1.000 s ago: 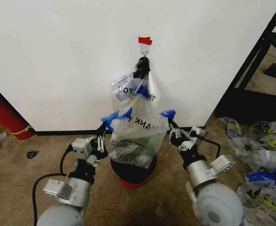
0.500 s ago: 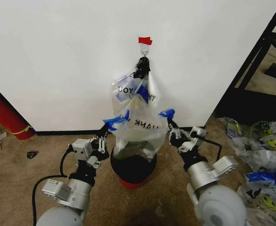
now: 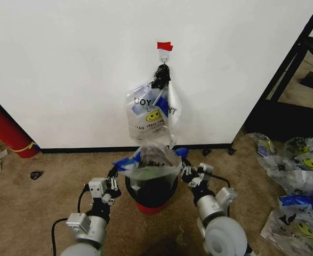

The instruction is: Pick up the garbage bag from the wall and place it over the trash bin.

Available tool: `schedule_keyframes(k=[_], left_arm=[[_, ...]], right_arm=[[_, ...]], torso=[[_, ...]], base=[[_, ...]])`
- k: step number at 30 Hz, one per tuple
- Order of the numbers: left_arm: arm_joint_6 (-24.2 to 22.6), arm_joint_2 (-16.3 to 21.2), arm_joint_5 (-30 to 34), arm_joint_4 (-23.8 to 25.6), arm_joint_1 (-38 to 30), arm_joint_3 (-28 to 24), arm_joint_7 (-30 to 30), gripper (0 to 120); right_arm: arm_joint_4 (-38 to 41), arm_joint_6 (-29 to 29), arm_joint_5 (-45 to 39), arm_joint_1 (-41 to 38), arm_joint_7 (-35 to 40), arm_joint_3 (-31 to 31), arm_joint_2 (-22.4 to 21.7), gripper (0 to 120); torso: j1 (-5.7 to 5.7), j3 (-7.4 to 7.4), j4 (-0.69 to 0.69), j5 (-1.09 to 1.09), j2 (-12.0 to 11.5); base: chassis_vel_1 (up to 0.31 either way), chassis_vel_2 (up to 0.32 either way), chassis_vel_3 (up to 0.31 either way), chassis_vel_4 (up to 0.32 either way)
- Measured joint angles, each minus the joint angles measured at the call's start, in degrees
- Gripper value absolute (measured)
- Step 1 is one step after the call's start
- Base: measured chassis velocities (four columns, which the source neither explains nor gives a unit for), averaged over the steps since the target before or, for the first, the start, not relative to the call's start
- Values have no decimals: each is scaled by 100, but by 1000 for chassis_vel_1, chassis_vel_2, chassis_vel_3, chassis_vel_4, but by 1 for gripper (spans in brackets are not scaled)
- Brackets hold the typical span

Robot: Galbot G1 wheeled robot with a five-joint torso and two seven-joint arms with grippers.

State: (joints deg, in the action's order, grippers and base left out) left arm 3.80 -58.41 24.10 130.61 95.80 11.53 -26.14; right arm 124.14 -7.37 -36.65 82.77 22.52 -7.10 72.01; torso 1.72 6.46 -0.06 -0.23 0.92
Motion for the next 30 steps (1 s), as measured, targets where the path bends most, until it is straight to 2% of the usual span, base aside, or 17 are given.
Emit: schedule_keyframes(k=[9, 17, 24, 30], left_arm=[[26, -18, -214, 226, 784, 120, -100, 0], [-245, -16, -66, 186, 975, -1, -189, 0], [-643, 148, 71, 134, 964, 19, -245, 0], [-1317, 395, 283, 255, 962, 6, -295, 0]], right_arm=[[447, -151, 260, 712, 231, -76, -79, 0], [357, -373, 378, 878, 448, -18, -24, 0], [278, -655, 337, 824, 578, -33, -60, 0], [138, -1110, -7, 645, 709, -35, -26, 0]], torso=[[0, -1, 0, 0, 0], [0, 0, 1, 0, 0], [0, 0, 0, 0, 0], [0, 0, 0, 0, 0]], base=[[0, 0, 0, 0], [0, 0, 0, 0], [0, 0, 0, 0], [0, 0, 0, 0]])
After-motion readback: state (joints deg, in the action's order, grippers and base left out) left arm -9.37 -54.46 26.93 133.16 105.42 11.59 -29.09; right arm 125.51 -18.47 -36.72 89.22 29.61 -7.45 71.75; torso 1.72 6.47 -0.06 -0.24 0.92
